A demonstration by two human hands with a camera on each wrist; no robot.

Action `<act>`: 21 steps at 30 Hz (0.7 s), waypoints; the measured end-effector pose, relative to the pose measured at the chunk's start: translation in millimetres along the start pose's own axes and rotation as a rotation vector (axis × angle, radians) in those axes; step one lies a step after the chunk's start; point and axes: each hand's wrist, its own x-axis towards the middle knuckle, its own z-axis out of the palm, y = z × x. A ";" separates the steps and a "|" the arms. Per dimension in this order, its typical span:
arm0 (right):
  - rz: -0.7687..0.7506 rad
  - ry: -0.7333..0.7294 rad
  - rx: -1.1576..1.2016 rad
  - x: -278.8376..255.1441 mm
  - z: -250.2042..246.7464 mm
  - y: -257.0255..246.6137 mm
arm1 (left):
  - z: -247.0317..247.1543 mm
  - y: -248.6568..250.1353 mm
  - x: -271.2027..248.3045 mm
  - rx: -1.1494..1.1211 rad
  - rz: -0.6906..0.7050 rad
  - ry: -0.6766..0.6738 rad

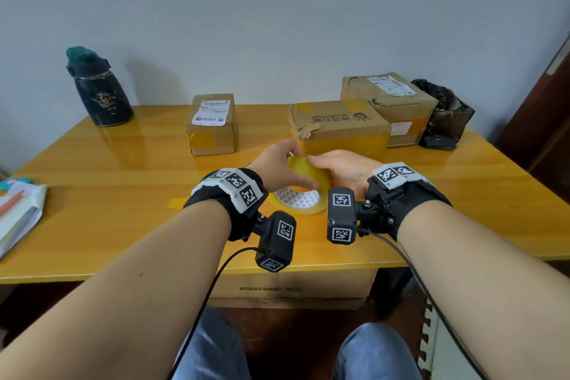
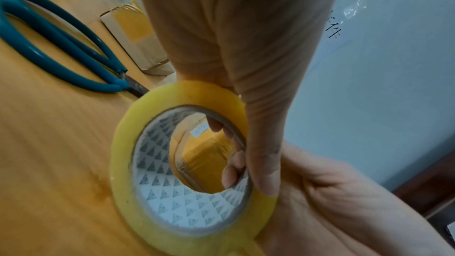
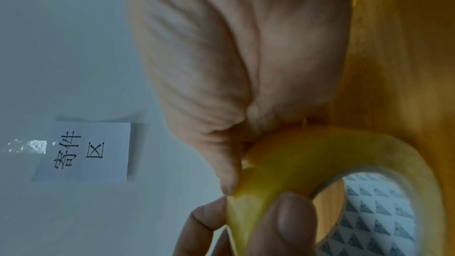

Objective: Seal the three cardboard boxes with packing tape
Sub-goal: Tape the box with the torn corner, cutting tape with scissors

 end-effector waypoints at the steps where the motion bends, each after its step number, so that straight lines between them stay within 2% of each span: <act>1: 0.015 -0.010 0.016 0.9 0.9 0.9 | 0.9 -2.2 -0.1 -0.002 -0.012 -0.011; 7: 0.062 -0.010 0.002 10.4 2.8 0.7 | 7.6 -6.3 1.1 -0.027 -0.067 -0.086; 10: 0.066 0.067 -0.155 24.1 5.2 2.6 | 8.4 -5.4 3.5 0.047 -0.076 -0.109; 12: 0.084 0.069 -0.243 33.1 1.6 5.2 | 7.9 -5.3 4.7 0.085 -0.072 -0.118; 16: 0.070 -0.032 -0.042 27.9 -2.2 4.9 | 6.0 -6.3 4.0 0.066 -0.075 -0.135; 21: 0.076 -0.125 0.068 25.2 -8.3 6.7 | 4.0 -8.0 3.0 0.047 -0.090 -0.155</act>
